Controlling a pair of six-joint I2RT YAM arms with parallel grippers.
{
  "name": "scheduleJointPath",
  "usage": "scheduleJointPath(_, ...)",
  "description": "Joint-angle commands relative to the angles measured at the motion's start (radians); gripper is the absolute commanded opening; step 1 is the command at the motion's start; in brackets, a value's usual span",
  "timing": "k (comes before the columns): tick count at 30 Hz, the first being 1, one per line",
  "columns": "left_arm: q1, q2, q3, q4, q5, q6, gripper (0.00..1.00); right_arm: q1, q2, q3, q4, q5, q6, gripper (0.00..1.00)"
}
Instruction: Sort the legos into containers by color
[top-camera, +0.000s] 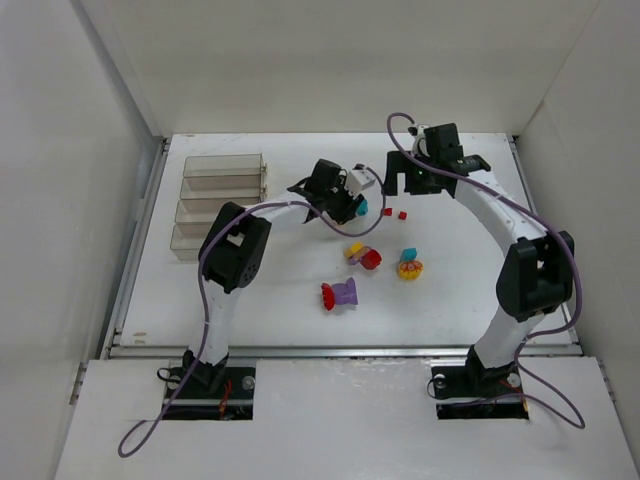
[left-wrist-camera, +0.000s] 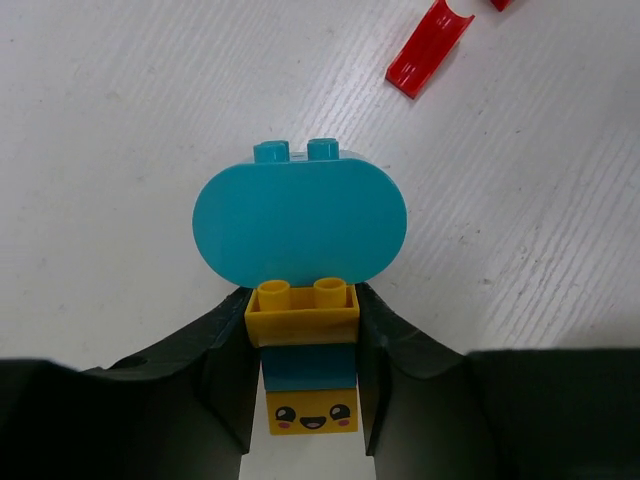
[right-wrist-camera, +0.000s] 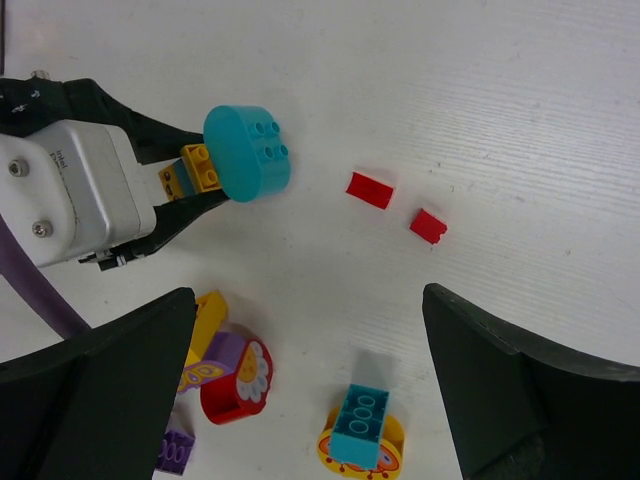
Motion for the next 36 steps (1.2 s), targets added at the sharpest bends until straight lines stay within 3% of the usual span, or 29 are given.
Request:
scheduleJointPath(1,-0.004,-0.009,0.040,0.035,-0.019,-0.034,0.11,-0.014,0.003,0.011,0.044,-0.033,-0.011,1.00)
scheduleJointPath(2,-0.004,-0.009,0.040,0.035,-0.019,-0.034,0.00,-0.014,0.003,0.011,0.044,-0.047,-0.011,1.00)
scheduleJointPath(6,-0.004,-0.038,0.040,0.006,-0.019,-0.034,0.00,-0.076,0.012,0.065,0.034,-0.140,-0.011,1.00)
scheduleJointPath(9,0.009,-0.124,0.049,-0.034,0.040,-0.018,0.00,-0.155,0.012,0.112,0.055,-0.316,0.010,1.00)
scheduleJointPath(14,0.028,-0.305,0.015,-0.108,0.125,0.093,0.00,-0.080,0.016,0.247,-0.043,-0.302,-0.085,1.00)
scheduleJointPath(22,0.019,-0.530,-0.092,-0.079,0.172,0.113,0.00,-0.048,-0.017,0.112,0.248,-0.608,0.097,1.00)
scheduleJointPath(26,-0.009,-0.596,-0.159,-0.049,0.172,0.113,0.00,-0.025,-0.027,0.058,0.385,-0.663,0.168,1.00)
scheduleJointPath(36,0.023,-0.649,-0.241,-0.008,0.136,0.087,0.00,-0.025,-0.152,-0.007,0.394,-0.582,0.170,1.00)
